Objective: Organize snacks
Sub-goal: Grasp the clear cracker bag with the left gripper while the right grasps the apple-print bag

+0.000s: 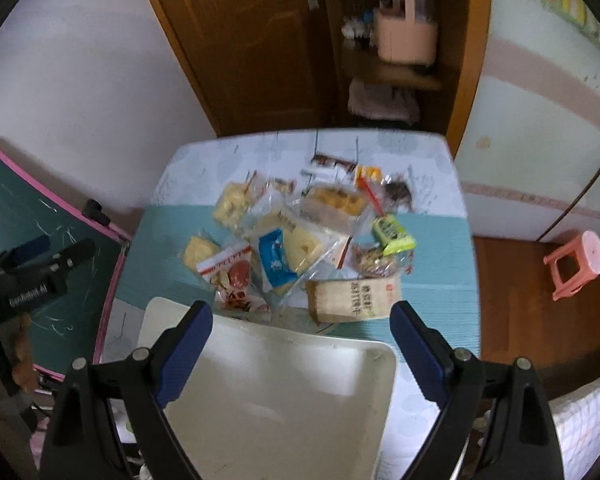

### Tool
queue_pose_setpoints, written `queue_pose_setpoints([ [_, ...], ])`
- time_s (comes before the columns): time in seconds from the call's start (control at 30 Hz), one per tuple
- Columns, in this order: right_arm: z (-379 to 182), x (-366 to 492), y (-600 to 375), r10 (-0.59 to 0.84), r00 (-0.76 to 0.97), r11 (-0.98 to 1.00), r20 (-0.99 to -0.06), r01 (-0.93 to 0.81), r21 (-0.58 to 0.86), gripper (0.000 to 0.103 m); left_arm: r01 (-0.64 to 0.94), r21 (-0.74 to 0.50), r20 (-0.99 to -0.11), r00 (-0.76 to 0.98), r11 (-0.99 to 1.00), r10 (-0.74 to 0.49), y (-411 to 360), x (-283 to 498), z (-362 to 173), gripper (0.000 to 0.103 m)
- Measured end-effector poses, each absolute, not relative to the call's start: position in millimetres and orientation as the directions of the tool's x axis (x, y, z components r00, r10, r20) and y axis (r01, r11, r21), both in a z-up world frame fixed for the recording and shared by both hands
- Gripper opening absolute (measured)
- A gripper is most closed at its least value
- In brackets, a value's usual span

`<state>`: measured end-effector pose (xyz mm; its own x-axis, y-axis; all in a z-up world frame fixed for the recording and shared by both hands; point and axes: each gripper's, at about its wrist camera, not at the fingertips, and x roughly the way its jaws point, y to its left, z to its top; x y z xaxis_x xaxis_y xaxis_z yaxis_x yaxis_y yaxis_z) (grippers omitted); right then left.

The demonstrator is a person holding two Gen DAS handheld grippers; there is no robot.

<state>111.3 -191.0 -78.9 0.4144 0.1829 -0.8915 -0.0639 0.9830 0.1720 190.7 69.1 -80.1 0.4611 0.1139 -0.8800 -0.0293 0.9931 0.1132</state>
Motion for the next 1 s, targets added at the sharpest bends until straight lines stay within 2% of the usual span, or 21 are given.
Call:
queue_pose_setpoints([
  [0.17, -114, 135, -174, 0.218, 0.341, 0.976, -0.914, -0.056, 0.212, 0.087, -0.013, 0.111, -0.928, 0.357, 0.994, 0.108, 88, 234, -127, 0.100],
  [0.37, -159, 169, -121, 0.227, 0.243, 0.971, -0.943, -0.129, 0.201, 0.085, -0.018, 0.004, -0.967, 0.256, 1.000, 0.008, 103, 269, -172, 0.098],
  [0.67, -219, 208, -63, 0.141, 0.135, 0.977, -0.981, -0.178, 0.116, 0.083, -0.091, -0.070, -0.987, 0.153, 0.993, -0.056, 112, 296, -222, 0.097],
  [0.77, -238, 216, -61, 0.126, 0.083, 0.981, -0.989, -0.161, 0.111, 0.072, -0.099, -0.087, -0.988, 0.135, 0.991, -0.073, 109, 302, -233, 0.097],
  [0.8, -242, 217, -63, 0.147, 0.065, 0.979, -0.987, -0.149, 0.136, 0.063, -0.101, -0.092, -0.989, 0.126, 0.991, -0.079, 107, 304, -238, 0.097],
  [0.83, -246, 218, -66, 0.195, 0.043, 0.974, -0.980, -0.129, 0.188, 0.047, -0.103, -0.098, -0.990, 0.116, 0.990, -0.085, 105, 306, -242, 0.097],
  [0.9, -246, 219, -74, 0.248, 0.035, 0.965, -0.968, -0.097, 0.244, 0.045, -0.114, -0.111, -0.991, 0.094, 0.987, -0.100, 101, 310, -251, 0.097],
  [1.0, -238, 215, -88, 0.249, 0.074, 0.967, -0.966, -0.073, 0.244, 0.043, -0.147, -0.131, -0.991, 0.056, 0.980, -0.124, 94, 315, -265, 0.097],
])
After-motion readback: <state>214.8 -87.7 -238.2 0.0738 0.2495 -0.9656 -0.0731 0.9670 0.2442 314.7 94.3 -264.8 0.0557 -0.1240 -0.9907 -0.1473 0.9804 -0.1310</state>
